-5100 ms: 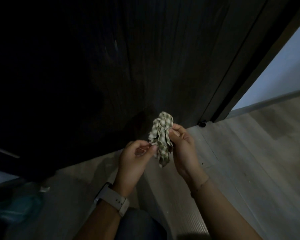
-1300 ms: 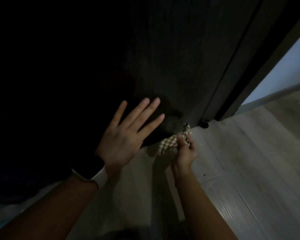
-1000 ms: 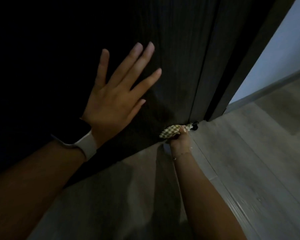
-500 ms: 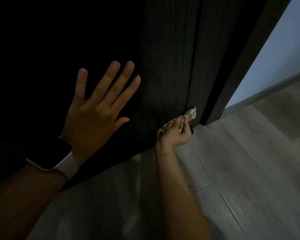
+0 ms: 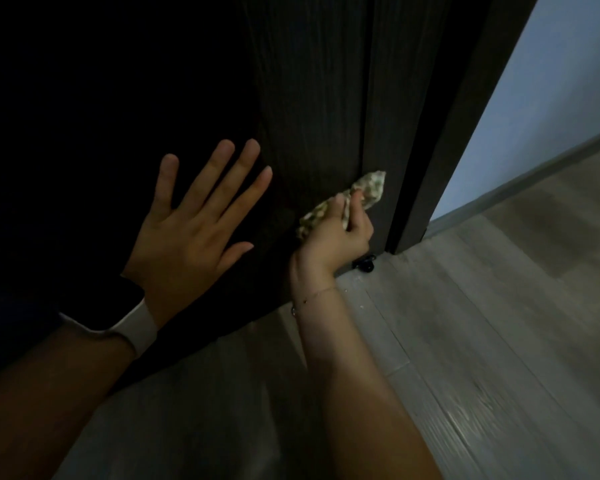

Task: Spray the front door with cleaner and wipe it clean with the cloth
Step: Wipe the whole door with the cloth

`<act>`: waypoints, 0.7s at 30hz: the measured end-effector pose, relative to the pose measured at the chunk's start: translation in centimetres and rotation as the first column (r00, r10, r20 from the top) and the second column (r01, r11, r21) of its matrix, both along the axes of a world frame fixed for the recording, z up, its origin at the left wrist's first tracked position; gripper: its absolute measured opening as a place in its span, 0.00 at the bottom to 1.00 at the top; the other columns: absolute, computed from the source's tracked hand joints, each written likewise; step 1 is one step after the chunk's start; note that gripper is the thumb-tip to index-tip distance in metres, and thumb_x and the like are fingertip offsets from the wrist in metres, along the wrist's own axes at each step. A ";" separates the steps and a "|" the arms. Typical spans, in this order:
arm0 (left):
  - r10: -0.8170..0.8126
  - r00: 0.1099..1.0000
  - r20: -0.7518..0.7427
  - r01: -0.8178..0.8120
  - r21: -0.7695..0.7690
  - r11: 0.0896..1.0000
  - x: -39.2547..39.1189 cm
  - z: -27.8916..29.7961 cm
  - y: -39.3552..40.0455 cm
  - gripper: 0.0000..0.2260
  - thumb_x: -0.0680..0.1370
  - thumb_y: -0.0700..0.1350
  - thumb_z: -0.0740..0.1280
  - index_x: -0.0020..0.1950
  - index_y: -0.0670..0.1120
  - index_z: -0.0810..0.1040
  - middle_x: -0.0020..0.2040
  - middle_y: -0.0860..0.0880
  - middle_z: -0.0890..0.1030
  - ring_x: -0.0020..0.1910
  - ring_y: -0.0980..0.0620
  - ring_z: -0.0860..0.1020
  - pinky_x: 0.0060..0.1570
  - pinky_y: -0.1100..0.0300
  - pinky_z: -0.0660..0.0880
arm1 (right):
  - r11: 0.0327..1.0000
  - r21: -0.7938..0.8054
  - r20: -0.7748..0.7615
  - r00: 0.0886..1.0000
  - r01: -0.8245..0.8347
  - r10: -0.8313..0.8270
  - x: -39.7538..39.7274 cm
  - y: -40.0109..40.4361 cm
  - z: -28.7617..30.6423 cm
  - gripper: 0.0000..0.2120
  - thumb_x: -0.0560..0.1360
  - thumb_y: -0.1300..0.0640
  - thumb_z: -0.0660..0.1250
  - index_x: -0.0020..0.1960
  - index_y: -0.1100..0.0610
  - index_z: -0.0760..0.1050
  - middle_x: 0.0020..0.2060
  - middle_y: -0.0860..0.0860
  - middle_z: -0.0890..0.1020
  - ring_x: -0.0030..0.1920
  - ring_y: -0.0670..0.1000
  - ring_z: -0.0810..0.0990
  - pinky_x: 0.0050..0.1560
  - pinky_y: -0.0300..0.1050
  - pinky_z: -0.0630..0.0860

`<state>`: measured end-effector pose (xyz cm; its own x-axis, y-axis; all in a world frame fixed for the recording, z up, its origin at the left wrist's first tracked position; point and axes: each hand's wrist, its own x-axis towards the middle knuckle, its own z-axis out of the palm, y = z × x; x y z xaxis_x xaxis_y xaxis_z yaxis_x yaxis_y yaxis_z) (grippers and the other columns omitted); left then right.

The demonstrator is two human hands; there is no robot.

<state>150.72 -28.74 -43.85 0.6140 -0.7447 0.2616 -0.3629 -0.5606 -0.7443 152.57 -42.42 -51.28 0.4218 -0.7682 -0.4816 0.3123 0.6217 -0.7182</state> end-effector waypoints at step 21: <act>0.044 0.993 0.112 0.006 -0.412 0.911 0.8 21.0 -7.2 0.48 0.70 0.60 0.70 0.80 0.48 0.46 0.80 0.44 0.41 0.78 0.45 0.41 0.72 0.41 0.34 | 0.793 -0.602 0.449 0.861 0.095 0.238 -0.1 -8.8 27.8 0.16 0.76 0.63 0.69 0.63 0.56 0.76 0.54 0.46 0.76 0.54 0.36 0.77 0.57 0.32 0.74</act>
